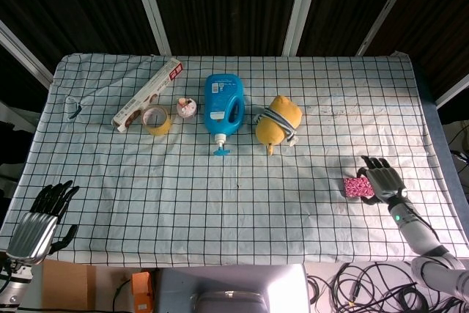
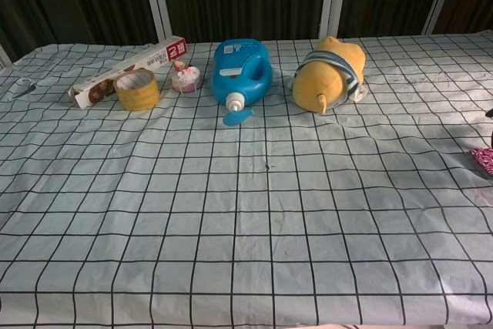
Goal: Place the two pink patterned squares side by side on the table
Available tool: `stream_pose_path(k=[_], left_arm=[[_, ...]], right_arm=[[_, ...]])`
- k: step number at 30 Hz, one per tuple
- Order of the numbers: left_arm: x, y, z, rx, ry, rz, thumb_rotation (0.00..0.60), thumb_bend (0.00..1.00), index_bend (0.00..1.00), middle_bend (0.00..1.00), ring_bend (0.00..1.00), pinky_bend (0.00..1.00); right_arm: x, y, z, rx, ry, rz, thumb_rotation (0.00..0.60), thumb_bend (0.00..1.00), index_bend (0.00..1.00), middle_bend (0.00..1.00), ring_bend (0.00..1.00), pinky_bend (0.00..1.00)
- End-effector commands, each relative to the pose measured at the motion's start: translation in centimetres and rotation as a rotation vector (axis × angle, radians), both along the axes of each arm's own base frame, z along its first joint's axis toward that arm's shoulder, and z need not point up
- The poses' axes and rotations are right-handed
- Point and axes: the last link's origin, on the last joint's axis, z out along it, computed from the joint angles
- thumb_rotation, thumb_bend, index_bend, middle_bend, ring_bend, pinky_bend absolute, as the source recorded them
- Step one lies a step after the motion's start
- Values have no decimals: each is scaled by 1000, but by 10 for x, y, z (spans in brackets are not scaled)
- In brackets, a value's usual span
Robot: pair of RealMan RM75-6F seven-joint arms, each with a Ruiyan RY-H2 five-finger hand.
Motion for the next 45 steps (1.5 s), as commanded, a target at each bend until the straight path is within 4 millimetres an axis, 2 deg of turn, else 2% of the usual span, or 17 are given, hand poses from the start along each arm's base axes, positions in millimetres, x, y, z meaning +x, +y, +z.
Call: stream_pose_path(k=[1, 11, 18, 22, 24, 25, 27, 34, 37, 40, 45], left_arm=[[0, 1, 0, 0, 1, 1, 600, 414, 0, 0, 0, 0], [0, 3, 0, -4, 1, 5, 600, 413, 0, 0, 0, 0], [0, 4, -2, -11, 6, 12, 600, 413, 0, 0, 0, 0], [0, 4, -3, -12, 7, 12, 600, 413, 0, 0, 0, 0], [0, 4, -3, -15, 9, 13, 600, 414, 0, 0, 0, 0], [0, 5, -3, -13, 10, 13, 600, 414, 0, 0, 0, 0], [0, 5, -2, -9, 9, 13, 600, 414, 0, 0, 0, 0], [-1, 4, 1, 1, 6, 17, 600, 414, 0, 0, 0, 0], [-2, 3, 2, 3, 5, 17, 600, 414, 0, 0, 0, 0], [-2, 2, 3, 7, 3, 17, 600, 414, 0, 0, 0, 0], [-2, 1, 4, 11, -1, 15, 600, 414, 0, 0, 0, 0]], right_arm=[[0, 0, 0, -2, 0, -1, 600, 181, 366, 0, 0, 39], [6, 0, 6, -32, -36, 18, 600, 180, 383, 0, 0, 54], [38, 0, 7, -42, -100, 101, 600, 181, 377, 0, 0, 54], [41, -1, 6, -40, -103, 108, 600, 181, 374, 0, 0, 57], [61, -5, -5, -18, -116, 158, 600, 181, 373, 0, 0, 62], [82, -7, -23, 27, -117, 215, 600, 181, 372, 0, 0, 65], [96, -11, -42, 45, -103, 230, 600, 181, 372, 0, 0, 67], [117, -11, -87, 94, -52, 243, 600, 181, 372, 0, 0, 73], [118, -10, -95, 105, -30, 243, 600, 181, 364, 0, 0, 74], [118, -8, -98, 107, -19, 241, 600, 181, 302, 0, 0, 74], [117, -1, -85, 95, -25, 242, 600, 181, 177, 0, 0, 74]])
